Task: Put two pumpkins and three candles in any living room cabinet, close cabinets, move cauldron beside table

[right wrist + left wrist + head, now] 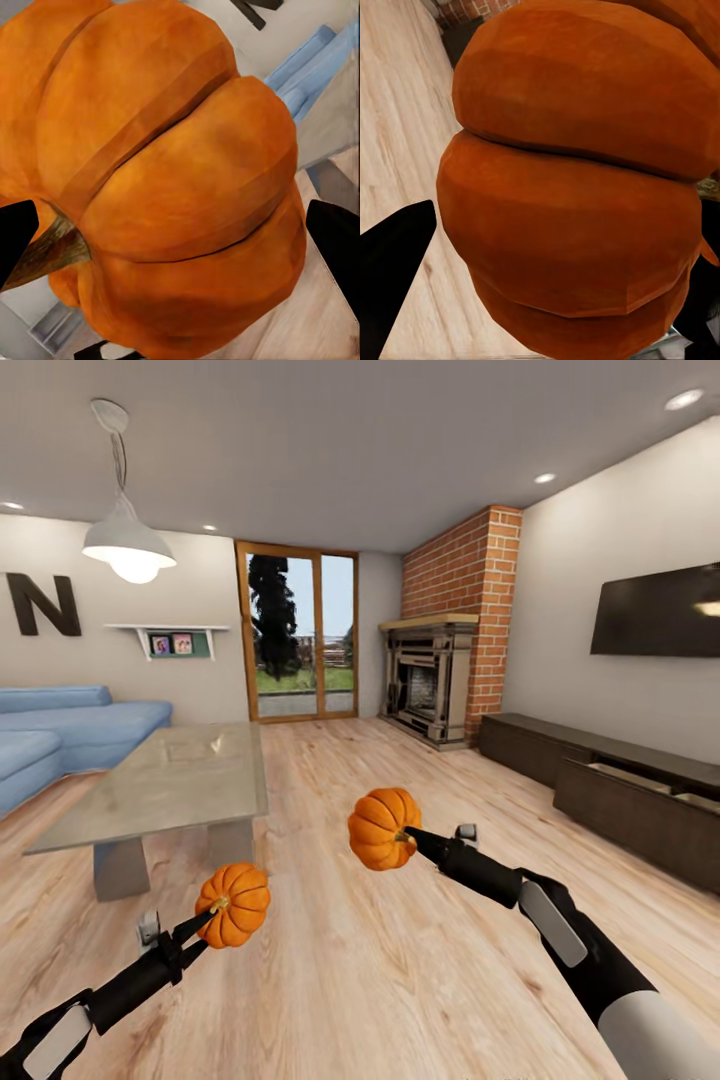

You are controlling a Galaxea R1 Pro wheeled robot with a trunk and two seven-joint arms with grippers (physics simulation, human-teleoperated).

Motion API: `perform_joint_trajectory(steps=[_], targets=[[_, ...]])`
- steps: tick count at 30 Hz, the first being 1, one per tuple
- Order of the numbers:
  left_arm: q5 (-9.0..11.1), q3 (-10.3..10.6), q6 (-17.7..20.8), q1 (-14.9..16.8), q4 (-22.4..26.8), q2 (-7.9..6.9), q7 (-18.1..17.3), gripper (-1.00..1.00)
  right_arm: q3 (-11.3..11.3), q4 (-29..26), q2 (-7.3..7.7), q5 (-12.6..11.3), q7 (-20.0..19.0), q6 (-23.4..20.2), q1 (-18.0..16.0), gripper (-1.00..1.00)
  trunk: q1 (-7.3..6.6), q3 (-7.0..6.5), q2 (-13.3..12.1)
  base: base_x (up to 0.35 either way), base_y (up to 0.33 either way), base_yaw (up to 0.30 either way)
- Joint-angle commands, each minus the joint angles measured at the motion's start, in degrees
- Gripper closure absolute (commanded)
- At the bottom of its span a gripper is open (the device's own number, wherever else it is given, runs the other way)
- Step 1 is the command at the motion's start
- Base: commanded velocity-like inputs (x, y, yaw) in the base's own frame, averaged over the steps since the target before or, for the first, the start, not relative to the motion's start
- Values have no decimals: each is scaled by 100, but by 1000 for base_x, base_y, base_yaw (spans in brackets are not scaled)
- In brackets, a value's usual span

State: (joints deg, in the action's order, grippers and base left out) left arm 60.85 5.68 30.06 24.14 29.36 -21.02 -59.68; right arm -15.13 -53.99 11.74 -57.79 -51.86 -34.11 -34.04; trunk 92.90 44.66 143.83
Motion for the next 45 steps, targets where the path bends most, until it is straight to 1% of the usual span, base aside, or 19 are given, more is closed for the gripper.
perform_joint_trajectory(steps=[1,6,12,14,17,19,21,23,24,30,41,45], targets=[[60,30,44,3,2,-7,-6,100,-2,54,0,-95,5,-55,-7,100,-2,1,3,0,0,-252],[60,33,35,7,7,-7,-12,100,17,143,-5,-117,32,-52,-7,100,-2,-12,3,-50,-36,-136],[59,38,35,4,15,-2,-9,100,29,158,-2,-127,81,-89,-7,100,-2,-12,3,-223,-160,-11],[59,38,35,4,21,0,-9,100,82,159,-3,-165,87,-165,-7,100,-2,-8,3,-244,-183,23],[59,44,35,3,102,-4,-4,100,312,166,-10,-222,133,-507,-7,100,-2,6,3,-246,-186,81],[59,46,35,4,130,-1,6,100,507,173,-11,-234,280,-747,-7,100,-2,19,3,-246,-187,104],[59,47,36,3,143,7,14,100,725,189,-7,-239,499,-877,-7,100,-2,35,3,-245,-188,24],[59,47,35,5,147,7,16,100,847,257,-8,-241,570,-913,-7,100,-2,50,3,-197,-161,-97],[59,47,35,4,148,5,17,100,868,278,-7,-241,574,-919,-7,100,-2,58,3,-110,-93,-156],[59,47,38,5,149,8,17,100,913,324,5,-242,549,-922,-7,100,-2,85,3,-30,-25,-222],[59,47,39,3,149,10,17,100,915,413,3,-242,547,-906,-7,100,-2,86,3,1,-42,-280],[59,47,37,3,149,11,17,100,915,415,2,-242,573,-898,-7,100,-2,85,3,96,-146,-87]])
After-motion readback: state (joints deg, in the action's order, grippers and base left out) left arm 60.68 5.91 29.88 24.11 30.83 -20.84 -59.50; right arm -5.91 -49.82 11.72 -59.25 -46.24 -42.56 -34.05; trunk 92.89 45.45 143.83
